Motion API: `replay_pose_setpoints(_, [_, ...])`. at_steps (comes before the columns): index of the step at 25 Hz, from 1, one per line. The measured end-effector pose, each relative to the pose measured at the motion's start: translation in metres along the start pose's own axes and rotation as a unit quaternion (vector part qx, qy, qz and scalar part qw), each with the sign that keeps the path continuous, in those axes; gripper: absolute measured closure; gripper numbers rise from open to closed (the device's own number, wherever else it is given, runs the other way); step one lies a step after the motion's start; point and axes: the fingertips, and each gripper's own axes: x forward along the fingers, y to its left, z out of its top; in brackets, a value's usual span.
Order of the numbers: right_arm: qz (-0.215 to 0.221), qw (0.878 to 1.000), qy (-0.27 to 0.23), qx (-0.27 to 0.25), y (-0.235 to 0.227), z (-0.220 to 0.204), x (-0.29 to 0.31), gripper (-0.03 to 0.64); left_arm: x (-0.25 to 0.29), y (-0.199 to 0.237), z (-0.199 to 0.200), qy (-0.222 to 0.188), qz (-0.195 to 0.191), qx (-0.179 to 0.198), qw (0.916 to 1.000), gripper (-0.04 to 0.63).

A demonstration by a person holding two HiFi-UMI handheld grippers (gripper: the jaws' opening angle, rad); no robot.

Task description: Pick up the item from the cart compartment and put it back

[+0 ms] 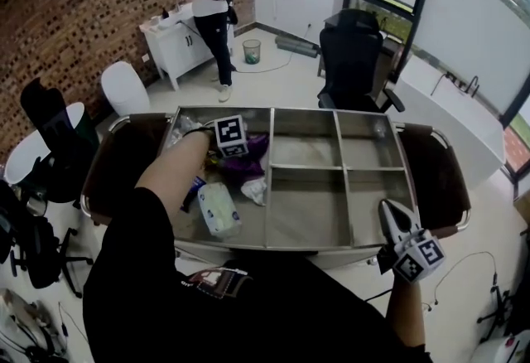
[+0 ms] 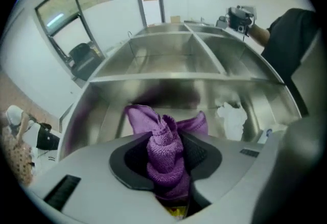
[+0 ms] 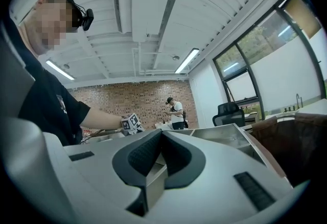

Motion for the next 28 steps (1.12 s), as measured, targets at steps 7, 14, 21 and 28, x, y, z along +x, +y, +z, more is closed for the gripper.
replay_pose_setpoints(7, [0.037, 0.999, 0.006, -0.003, 0.011, 0.001, 0.024, 0.624, -0.130, -0.020, 0.041, -0.307, 0.110, -0.163, 0.9311, 0.472])
replay_pose_setpoints(14, [0.067, 0.998, 0.019, -0.006, 0.022, -0.002, 0.051, 0.624, -0.184, -0.104, 0.048, -0.515, 0.125, -0.268, 0.8043, 0.483])
replay_pose_setpoints(21, [0.081, 0.996, 0.025, -0.012, 0.031, 0.000, 0.064, 0.624, -0.189, -0.136, 0.044, -0.588, 0.094, -0.288, 0.7498, 0.486])
replay_pose_setpoints(28, [0.083, 0.996, 0.030, -0.017, 0.034, 0.003, 0.068, 0.624, -0.201, -0.130, 0.034, -0.595, 0.128, -0.280, 0.7424, 0.501])
